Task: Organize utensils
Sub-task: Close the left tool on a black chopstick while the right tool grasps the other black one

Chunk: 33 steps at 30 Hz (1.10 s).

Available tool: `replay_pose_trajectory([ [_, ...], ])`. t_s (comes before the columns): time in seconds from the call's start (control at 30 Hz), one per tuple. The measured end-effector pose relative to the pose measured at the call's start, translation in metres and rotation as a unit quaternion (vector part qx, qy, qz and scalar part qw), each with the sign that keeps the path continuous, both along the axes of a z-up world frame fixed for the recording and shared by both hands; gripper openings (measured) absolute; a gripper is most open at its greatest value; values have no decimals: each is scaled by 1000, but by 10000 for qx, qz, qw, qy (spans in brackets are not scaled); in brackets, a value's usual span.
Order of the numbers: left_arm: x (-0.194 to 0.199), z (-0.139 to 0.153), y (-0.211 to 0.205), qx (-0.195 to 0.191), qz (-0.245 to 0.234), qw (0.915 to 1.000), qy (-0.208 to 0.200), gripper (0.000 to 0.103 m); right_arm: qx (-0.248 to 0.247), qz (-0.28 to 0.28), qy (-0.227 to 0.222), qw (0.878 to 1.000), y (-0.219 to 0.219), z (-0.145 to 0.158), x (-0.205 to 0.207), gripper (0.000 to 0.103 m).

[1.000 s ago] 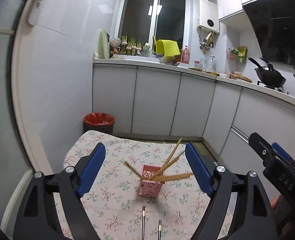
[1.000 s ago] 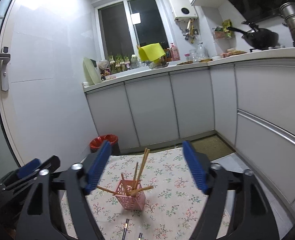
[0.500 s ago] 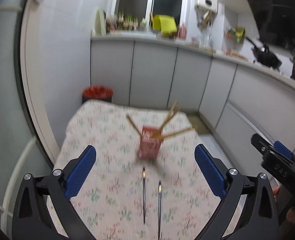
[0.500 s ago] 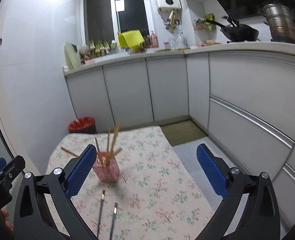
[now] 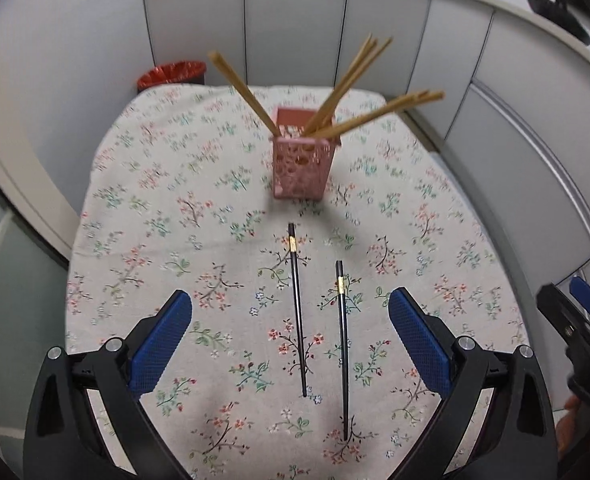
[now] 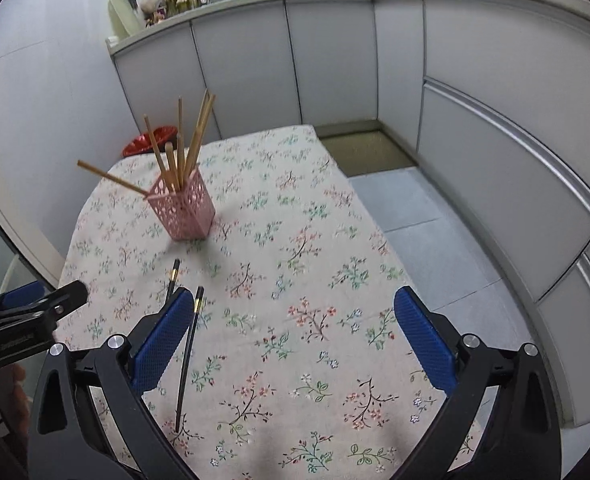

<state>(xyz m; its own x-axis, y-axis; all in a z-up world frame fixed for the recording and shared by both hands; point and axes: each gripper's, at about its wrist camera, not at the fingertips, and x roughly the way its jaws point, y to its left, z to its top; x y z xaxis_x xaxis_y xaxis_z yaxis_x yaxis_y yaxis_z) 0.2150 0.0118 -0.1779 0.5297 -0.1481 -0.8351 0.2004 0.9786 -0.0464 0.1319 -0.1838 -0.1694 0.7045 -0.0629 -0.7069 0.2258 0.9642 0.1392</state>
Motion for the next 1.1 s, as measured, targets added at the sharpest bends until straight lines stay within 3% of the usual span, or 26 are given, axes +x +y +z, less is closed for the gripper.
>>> replay_pose_trajectory([
  [0.27,47,-41,-15,177,-59,9994,295,94,218,234,382,9988,3,-19,12,96],
  [0.43,71,-76,-20,53,15,9983,584,54,206,229,481,9984,3,-25,17,96],
  [0.5,79,-89,-25,304,24,9981,540,47,216,223,548,9980,3,-29,20,96],
  [0.57,85,-96,-27,437,67,9979,464,47,211,240,620,9976,3,-33,23,96],
  [0.67,96,-103,-30,330,10,9978,583,45,154,312,689,9970,5,-35,26,96],
  [0.7,100,-106,-31,356,0,9974,630,40,136,318,685,9971,6,-35,27,96],
  [0.73,106,-112,-33,389,2,9959,817,28,123,324,686,9970,7,-35,28,96],
  [0.9,114,-120,-38,458,-111,9947,911,10,143,355,825,9959,6,-42,34,96],
  [1.1,104,-123,-36,567,-198,9947,830,7,284,343,981,9942,6,-48,41,96],
])
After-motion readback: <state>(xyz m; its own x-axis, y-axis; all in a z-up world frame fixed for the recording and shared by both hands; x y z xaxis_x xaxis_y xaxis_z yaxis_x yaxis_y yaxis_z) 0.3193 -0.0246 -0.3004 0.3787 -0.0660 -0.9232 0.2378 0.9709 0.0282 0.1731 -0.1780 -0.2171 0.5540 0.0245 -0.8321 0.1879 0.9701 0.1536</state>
